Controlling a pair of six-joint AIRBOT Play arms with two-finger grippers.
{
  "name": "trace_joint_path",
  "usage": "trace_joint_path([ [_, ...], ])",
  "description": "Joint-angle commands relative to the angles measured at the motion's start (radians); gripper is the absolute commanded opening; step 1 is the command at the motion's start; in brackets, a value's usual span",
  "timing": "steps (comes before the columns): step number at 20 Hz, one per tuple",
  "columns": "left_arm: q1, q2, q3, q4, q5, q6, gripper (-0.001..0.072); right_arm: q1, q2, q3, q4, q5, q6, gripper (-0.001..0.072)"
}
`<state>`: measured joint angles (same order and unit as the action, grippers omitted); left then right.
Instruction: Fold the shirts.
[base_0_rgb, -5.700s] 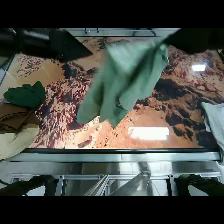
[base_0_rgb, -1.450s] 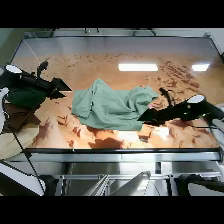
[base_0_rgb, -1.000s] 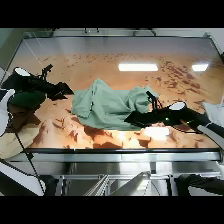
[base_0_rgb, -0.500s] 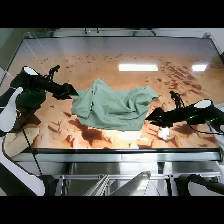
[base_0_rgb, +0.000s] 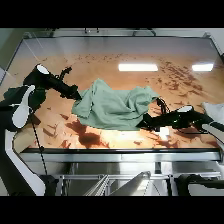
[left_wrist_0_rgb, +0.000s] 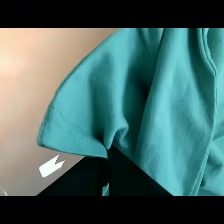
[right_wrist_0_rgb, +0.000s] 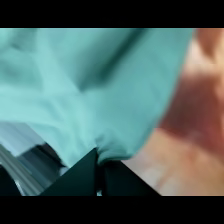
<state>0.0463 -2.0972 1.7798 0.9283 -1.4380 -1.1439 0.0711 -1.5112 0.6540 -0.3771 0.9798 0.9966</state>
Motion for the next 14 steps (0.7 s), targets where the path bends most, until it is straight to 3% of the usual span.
trace_joint_path([
  [1, -0.007, -0.005, 0.101, -0.016, -0.071, -0.027, 0.0017, 0.014, -0.012, 0.029, 0.211, 0.034, -0.179, 0.0020],
  [4, 0.016, 0.093, 0.225, -0.016, -0.119, -0.055, 0.0017, -0.093, 0.093, 0.161, 0.199, 0.112, -0.166, 0.0020],
  [7, 0.060, 0.295, 0.302, -0.095, -0.071, -0.065, 0.0017, -0.286, 0.252, 0.385, 0.199, 0.128, -0.090, 0.0020],
  [11, 0.147, 0.699, 0.178, -0.141, 0.145, -0.055, 0.0017, -0.525, 0.415, 0.641, 0.199, 0.143, -0.031, 0.0020],
  [14, 0.194, 0.932, 0.062, -0.134, 0.192, -0.038, 0.0018, -0.623, 0.478, 0.676, 0.189, 0.170, -0.031, 0.0019],
])
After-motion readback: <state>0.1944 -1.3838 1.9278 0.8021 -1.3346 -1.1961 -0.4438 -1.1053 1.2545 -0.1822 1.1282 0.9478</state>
